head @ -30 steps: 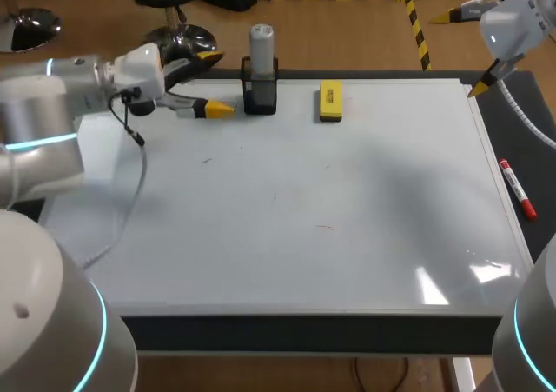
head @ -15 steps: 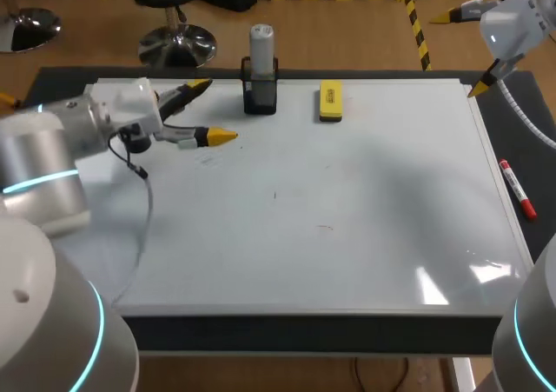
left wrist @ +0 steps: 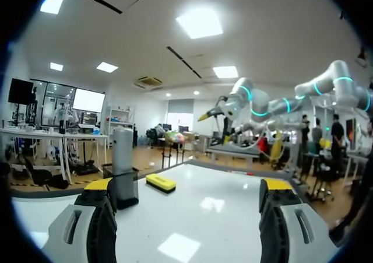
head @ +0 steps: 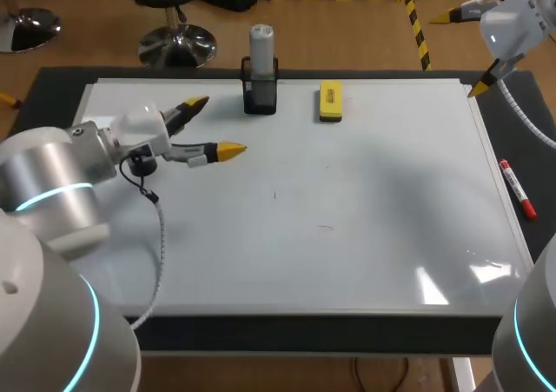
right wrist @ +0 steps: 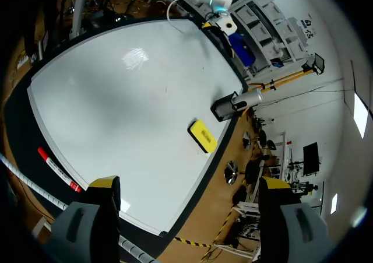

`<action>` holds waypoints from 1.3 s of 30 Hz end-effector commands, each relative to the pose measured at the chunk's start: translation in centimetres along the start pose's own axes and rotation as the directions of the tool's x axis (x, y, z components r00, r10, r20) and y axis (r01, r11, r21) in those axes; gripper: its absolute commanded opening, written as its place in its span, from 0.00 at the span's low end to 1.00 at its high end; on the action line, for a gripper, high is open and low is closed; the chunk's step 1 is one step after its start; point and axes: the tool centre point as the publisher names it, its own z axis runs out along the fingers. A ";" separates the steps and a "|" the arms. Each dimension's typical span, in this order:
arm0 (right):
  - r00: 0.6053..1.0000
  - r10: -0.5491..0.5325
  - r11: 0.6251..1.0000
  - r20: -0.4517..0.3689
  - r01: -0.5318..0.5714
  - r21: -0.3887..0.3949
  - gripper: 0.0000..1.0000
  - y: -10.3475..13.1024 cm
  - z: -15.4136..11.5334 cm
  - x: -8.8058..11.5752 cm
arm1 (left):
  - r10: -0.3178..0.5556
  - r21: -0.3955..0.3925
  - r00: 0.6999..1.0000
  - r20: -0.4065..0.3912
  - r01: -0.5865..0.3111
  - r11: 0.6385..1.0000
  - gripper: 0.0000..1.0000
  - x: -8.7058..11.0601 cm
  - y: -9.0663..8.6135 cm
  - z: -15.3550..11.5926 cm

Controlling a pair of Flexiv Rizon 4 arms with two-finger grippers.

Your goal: Pick up the inspection probe, press it on each red-marked spot on the whiteboard one by one, put down the probe, pick up the eraser, and wipe off all the red marks.

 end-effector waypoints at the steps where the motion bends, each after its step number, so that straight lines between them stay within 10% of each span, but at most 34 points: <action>1: 1.000 -0.002 1.000 -0.004 0.002 0.000 1.00 -0.1 0.0 0.0 | 0.000 0.000 0.995 0.099 0.000 1.000 1.00 0.4 0.1 0.0; 8: 1.000 -0.002 1.000 -0.004 0.002 0.000 1.00 -0.1 0.0 0.0 | 0.019 0.025 1.000 -0.009 -0.019 1.000 1.00 0.7 0.0 -0.3; 39: 1.000 -0.002 1.000 -0.004 0.002 0.000 1.00 -0.1 0.0 0.0 | 0.019 0.025 1.000 -0.009 -0.019 1.000 1.00 0.7 0.0 -0.3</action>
